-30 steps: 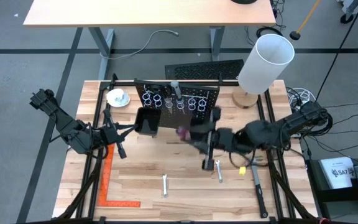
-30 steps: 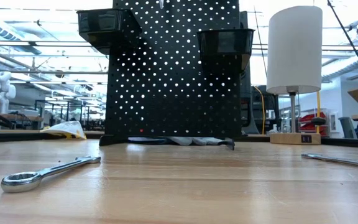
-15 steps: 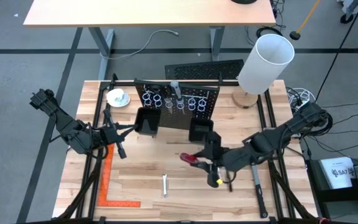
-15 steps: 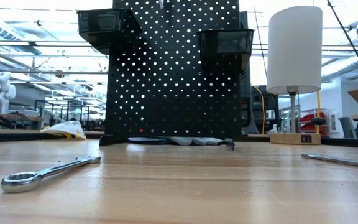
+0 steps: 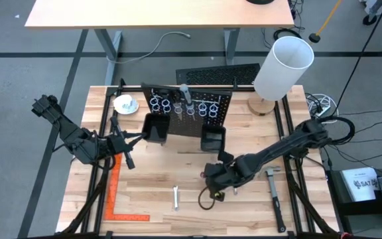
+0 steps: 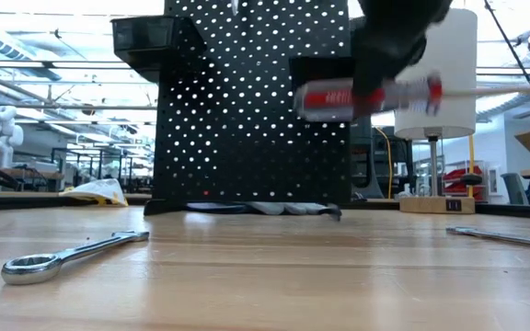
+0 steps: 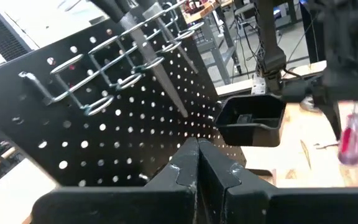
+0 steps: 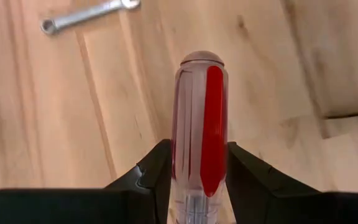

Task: Hang tools onto peg board
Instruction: Remove the red screwdriver from the black peg board

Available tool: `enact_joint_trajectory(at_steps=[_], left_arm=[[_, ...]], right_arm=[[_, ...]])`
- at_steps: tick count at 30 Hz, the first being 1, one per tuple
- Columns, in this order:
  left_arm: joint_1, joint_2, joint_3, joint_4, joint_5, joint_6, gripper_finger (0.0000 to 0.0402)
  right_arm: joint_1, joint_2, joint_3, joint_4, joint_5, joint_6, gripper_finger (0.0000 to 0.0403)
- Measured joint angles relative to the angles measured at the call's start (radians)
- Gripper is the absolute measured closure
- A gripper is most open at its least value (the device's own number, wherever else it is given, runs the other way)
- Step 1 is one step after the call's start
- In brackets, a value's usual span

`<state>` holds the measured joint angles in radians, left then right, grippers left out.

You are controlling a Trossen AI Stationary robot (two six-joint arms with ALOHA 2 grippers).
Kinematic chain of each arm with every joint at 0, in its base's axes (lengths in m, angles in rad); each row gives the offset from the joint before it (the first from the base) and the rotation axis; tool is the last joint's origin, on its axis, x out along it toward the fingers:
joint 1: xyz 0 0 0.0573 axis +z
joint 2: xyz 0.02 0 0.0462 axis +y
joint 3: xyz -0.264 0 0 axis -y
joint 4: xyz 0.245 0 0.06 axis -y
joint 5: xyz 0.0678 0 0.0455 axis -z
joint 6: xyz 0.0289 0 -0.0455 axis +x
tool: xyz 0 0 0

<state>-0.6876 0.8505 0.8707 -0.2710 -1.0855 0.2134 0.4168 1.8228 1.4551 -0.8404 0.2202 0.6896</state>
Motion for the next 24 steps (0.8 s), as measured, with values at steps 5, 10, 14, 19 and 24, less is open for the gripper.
enact_joint_trajectory(at_steps=[5,10,14,19,24], left_arm=[[0.0,0.0,0.0,0.0,0.0,0.0,0.0393],[0.0,0.0,0.0,-0.001,0.0,0.0,0.0393],[0.0,0.0,0.0,-0.001,0.005,0.0,0.0393],[0.0,0.0,0.0,-0.001,0.005,0.0,0.0393],[0.0,0.0,0.0,-0.001,0.007,0.0,0.0393]], right_arm=[[-0.02,0.109,-0.006,0.005,-0.051,0.015,0.0287],[-0.003,0.165,-0.003,0.01,-0.081,-0.026,0.0287],[0.006,0.191,-0.006,0.04,-0.066,-0.047,0.0287],[0.01,0.195,-0.005,0.048,-0.062,-0.052,0.0287],[0.011,0.195,-0.005,0.065,-0.066,-0.056,0.0278]])
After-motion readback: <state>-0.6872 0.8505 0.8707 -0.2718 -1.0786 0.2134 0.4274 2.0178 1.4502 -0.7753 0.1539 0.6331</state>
